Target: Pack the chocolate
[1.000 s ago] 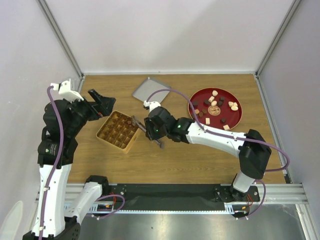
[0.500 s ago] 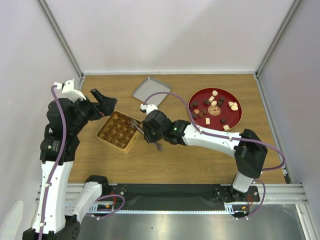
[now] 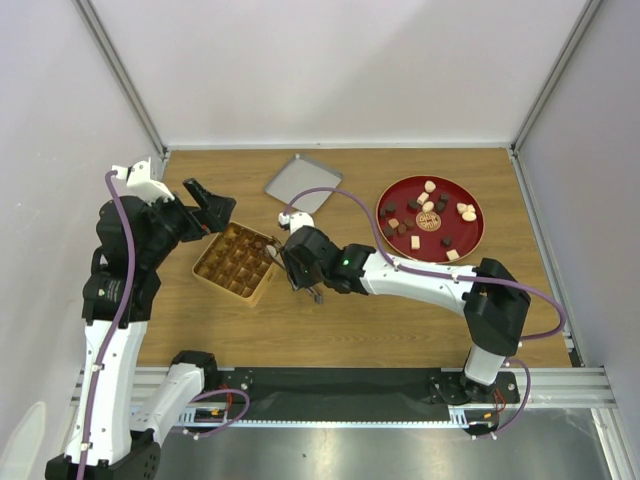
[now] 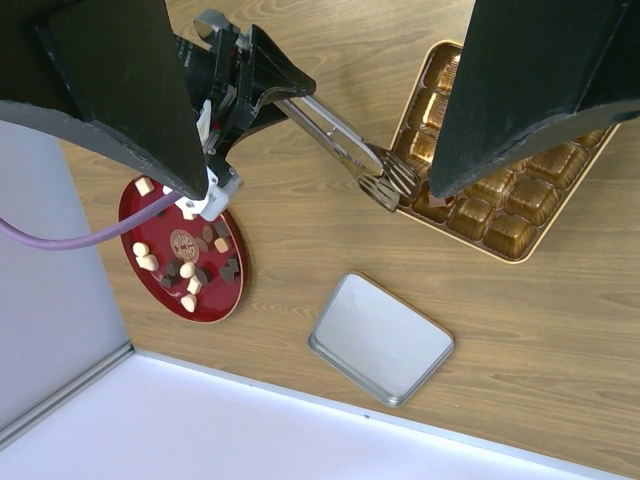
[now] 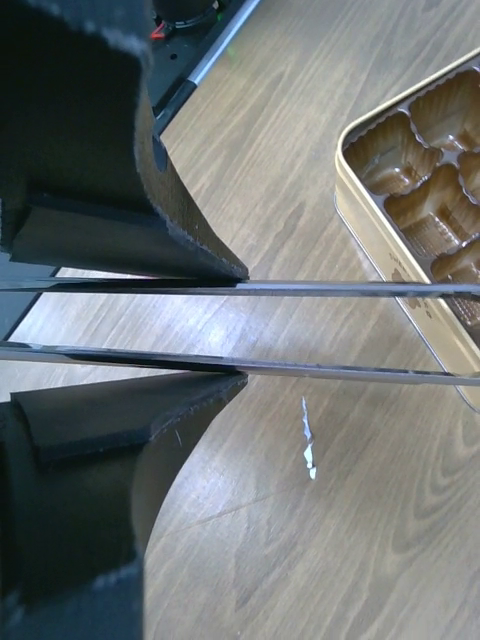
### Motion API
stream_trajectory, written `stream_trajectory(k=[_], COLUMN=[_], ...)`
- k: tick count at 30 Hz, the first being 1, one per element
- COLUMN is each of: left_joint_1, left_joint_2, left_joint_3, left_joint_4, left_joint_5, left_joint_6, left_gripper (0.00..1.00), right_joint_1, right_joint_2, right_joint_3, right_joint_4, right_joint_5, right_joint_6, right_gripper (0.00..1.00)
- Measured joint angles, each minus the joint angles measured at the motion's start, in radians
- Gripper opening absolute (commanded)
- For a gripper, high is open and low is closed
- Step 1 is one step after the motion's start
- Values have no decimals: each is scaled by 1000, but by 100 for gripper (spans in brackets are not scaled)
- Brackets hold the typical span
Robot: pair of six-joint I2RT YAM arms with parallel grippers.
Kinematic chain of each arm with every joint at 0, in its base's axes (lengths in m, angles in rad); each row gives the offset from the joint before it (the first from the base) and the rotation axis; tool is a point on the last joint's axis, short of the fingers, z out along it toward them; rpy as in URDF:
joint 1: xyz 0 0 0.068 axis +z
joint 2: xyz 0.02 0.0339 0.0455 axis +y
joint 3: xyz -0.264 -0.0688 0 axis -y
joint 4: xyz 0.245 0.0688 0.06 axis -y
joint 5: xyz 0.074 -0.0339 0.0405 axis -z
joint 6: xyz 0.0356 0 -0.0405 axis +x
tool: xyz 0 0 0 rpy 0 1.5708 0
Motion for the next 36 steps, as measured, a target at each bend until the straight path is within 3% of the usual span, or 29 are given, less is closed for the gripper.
stream_trajectory(k=[13,19,23,27,31,36], left_joint_1=[0,0,0,0,0,0], left_joint_2=[0,11,26,33,33,45], left_joint_3=[-3,-23,-31,-33,-46,-58], left_joint_4=[12,32,38,38,46,49], left_joint_5=[11,34,44,56,68,86], left_joint_6=[0,0,0,0,0,-5], left_gripper=[100,100,100,100,100,100], right_joint_1=[-3,-55,-192,-408,-607,-715], right_joint_2=[-57,-200,-362,-500,-552,-555], right_joint_3=[48,40,-48,-152,-212,-256], right_joint_4=[-86,-142,-185,-250,-330,-433], right_joint_5=[77,105,101,81,63,19], right_joint_6=[-38,-39,-37,-48,-70,-72], right_gripper=[45,44,44,43,43,43])
